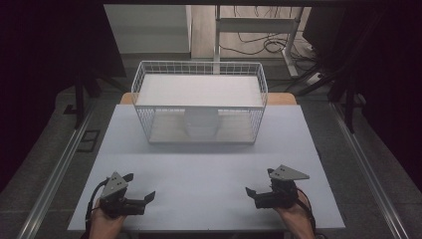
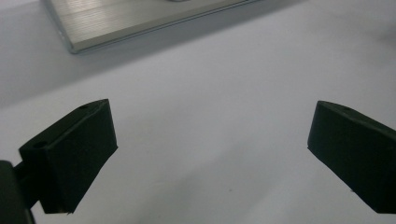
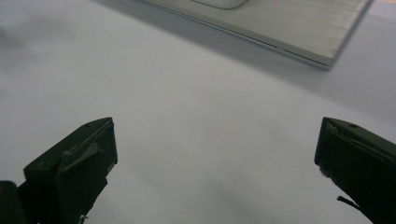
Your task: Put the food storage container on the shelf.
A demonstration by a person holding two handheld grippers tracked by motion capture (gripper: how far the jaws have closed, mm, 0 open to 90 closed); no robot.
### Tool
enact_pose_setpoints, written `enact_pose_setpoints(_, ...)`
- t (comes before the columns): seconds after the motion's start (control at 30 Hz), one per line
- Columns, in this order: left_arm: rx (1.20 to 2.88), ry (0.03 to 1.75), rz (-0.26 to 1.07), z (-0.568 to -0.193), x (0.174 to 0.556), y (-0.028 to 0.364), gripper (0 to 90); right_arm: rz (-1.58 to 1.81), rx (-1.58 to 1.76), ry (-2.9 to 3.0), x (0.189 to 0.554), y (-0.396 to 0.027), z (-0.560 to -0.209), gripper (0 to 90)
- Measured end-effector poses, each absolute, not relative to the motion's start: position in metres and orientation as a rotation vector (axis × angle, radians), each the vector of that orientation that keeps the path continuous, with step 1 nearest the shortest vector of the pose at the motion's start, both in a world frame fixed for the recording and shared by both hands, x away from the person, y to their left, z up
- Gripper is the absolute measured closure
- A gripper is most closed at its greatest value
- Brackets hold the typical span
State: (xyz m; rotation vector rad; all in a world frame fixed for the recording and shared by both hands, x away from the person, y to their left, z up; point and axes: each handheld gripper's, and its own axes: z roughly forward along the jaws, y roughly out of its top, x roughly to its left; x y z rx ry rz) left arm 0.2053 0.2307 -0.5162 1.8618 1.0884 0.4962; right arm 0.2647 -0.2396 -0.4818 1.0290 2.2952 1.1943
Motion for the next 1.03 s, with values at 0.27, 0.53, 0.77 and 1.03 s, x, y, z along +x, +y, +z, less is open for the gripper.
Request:
enact_pose_setpoints(0.27,1.844,1.109,0.511,-0.520,0.197,0.241,0.4,1.176,1.091,2.260,0.252,-0.260,-0.486,0.0)
enact_pose_setpoints(0.53,1.844,1.111,0.498,-0.524,0.193,0.246,0.4,1.141,1.143,2.285,0.242,-0.275,-0.499,0.0)
enact_pose_setpoints(0.77,1.850,1.126,0.484,-0.525,0.194,0.246,0.5,1.084,1.159,2.329,0.241,-0.274,-0.504,0.0)
enact_pose_setpoints(1.03,1.850,1.142,0.475,-0.525,0.196,0.246,0.9,1.077,1.169,2.347,0.242,-0.274,-0.506,0.0)
